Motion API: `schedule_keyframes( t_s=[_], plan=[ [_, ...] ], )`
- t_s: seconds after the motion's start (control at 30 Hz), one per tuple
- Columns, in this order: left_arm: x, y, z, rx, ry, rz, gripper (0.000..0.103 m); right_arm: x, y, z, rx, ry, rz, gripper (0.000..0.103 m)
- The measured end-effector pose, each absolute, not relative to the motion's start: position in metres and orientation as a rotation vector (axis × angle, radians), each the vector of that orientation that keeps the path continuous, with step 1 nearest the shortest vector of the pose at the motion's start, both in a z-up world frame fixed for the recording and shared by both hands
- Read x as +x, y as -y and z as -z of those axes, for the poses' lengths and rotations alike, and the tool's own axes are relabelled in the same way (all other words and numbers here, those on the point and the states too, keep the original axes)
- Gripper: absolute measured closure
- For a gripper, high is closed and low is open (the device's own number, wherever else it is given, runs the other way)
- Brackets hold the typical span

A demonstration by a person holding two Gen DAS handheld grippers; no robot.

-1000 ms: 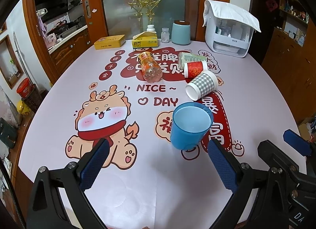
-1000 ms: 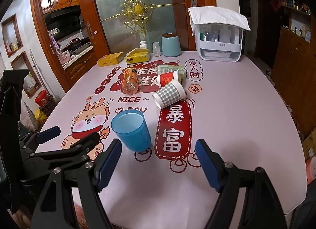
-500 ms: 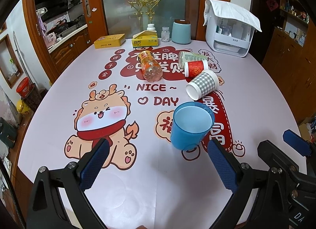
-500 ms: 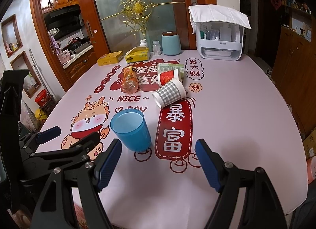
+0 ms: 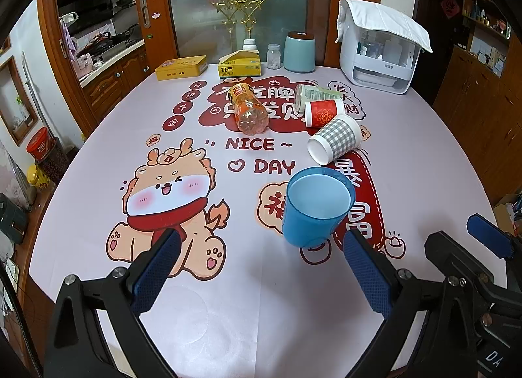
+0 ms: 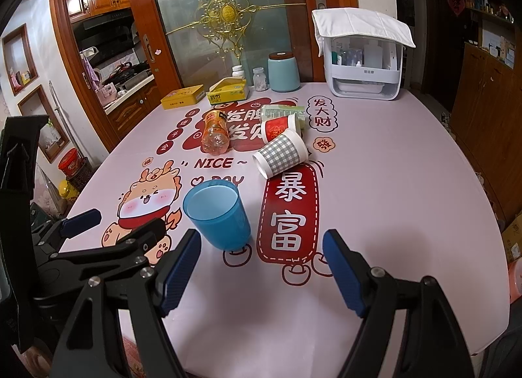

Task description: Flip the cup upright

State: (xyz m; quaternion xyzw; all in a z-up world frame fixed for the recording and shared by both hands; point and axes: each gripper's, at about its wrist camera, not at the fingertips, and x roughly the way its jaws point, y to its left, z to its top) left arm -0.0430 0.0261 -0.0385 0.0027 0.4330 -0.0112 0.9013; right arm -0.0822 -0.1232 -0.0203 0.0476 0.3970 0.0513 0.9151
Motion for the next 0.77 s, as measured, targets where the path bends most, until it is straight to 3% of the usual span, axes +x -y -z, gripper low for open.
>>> schedule_keyframes(
  t_s=[0.77],
  plan=[
    [-0.043,-0.029,0.0444,-0.001,-0.906,0.022,0.004,-0.0827,0.12,0.0233,0.105,-0.821,-0.106,0.025]
  ],
)
